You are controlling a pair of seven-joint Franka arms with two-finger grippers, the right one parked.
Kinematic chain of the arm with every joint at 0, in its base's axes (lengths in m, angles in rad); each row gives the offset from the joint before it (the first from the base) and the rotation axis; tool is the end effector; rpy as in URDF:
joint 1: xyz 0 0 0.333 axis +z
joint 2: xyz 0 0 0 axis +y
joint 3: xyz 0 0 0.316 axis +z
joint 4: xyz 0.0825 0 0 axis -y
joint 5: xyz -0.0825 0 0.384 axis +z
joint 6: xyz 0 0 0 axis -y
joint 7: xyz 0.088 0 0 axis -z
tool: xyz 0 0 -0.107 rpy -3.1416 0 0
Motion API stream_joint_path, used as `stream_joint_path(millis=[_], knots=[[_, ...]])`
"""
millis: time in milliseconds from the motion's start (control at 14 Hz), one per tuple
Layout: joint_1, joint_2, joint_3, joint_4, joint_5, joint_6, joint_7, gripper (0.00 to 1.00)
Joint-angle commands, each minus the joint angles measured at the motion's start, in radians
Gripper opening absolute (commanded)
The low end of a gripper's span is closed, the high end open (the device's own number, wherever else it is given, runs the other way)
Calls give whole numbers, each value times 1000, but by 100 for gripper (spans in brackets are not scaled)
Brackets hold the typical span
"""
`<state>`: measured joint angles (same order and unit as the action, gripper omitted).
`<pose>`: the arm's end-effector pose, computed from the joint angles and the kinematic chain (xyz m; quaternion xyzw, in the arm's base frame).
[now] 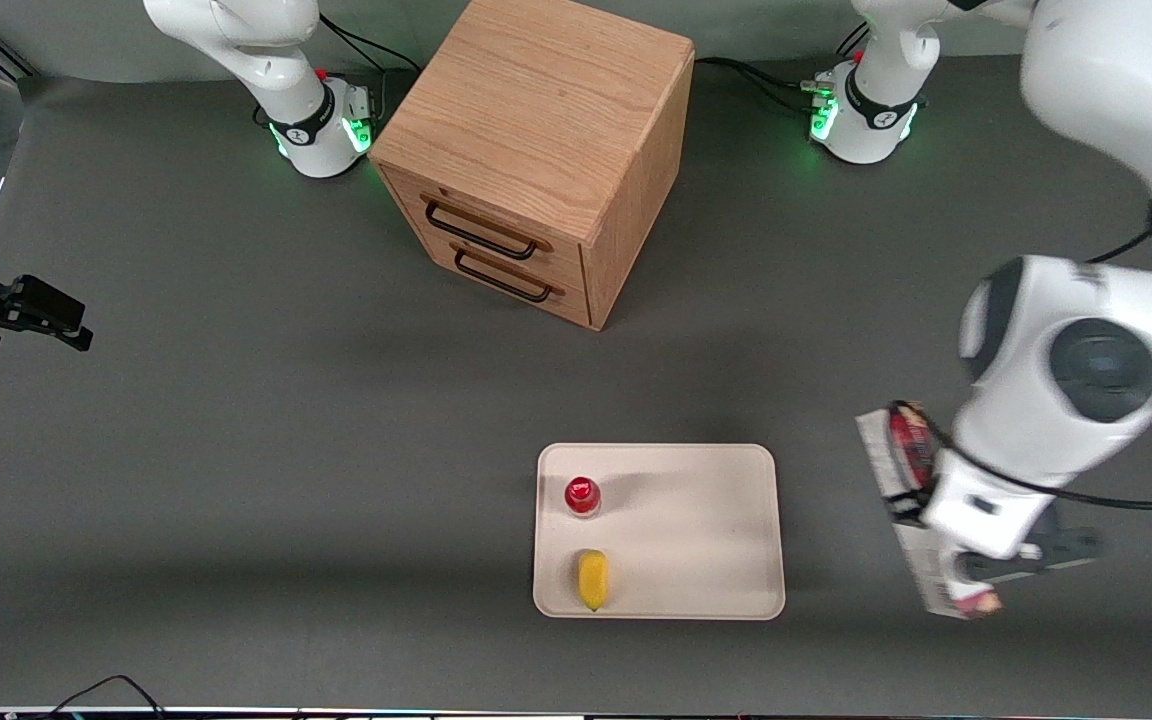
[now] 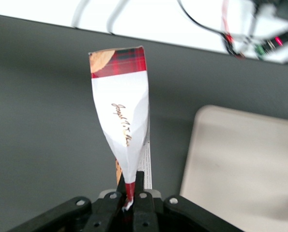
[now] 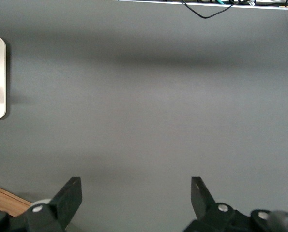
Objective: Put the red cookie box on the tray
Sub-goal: 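Carry the box over the tray beside the apple and lower it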
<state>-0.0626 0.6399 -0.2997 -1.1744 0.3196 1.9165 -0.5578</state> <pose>0.7226 -0.1839 0.4412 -0.9920 -0.0865 -0.0861 0.0319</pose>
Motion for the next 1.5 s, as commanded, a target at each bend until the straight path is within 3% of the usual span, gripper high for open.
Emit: stream_joint_path(millis=[0,357,643,857,1071,1429], knots=[[-18,75,-50,10,36,85,-22,0],[-92,214,-50,7,61,263,-14,0],[-103,288,-47,12,145,314,-19,0],[-102,291,-44,-8,167,315,-24,0],[-100,291,-38,-56,174,456,-69,0],[-100,293,-36,-63,205,473,-80,0]])
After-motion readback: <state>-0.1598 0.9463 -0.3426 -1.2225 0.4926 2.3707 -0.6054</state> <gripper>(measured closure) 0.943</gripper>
